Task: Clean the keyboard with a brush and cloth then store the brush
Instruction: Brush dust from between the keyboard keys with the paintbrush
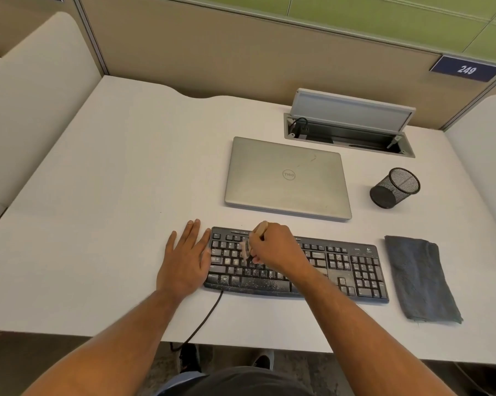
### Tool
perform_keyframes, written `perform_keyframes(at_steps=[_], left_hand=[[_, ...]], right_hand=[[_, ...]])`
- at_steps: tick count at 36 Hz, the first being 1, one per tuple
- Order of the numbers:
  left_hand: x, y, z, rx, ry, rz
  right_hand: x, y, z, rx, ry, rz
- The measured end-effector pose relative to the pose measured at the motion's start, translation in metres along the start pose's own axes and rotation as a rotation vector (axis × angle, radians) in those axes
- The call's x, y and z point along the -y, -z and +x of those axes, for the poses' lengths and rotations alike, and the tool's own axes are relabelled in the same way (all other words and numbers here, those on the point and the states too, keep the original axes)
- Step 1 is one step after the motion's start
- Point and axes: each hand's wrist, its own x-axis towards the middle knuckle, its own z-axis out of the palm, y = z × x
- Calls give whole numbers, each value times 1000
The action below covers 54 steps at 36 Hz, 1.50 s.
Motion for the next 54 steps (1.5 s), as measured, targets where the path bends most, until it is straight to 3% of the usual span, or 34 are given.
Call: perform_keyframes(at_steps=[6, 12, 17, 22, 27, 32, 38, 43, 48, 54], left_hand=[[1, -1, -1, -4, -3, -5], [1, 0, 0, -19, -3, -14], [0, -1, -1, -15, -3, -13], [1, -2, -1, -20, -4, -10], [1, -2, -1, -26, -4, -18], [1, -2, -1, -27, -5, -14], [1, -2, 0, -25, -6, -19], [1, -2, -1, -37, -9, -14], [0, -1, -1, -31, -8, -21], [1, -1, -1, -29, -10, -19]], right_hand=[[3, 3, 2, -88, 28, 39], [2, 1, 1, 3, -1, 0], [3, 0, 0, -96, 29, 11], [4, 1, 3, 19, -6, 15], [8, -3, 3, -79, 16, 56], [6, -6, 5, 30, -22, 9], [11, -5, 4, -73, 13, 47], [12, -8, 8, 49, 0, -17], [14, -6, 5, -50, 48, -1], [15, -6, 9, 35, 13, -37]])
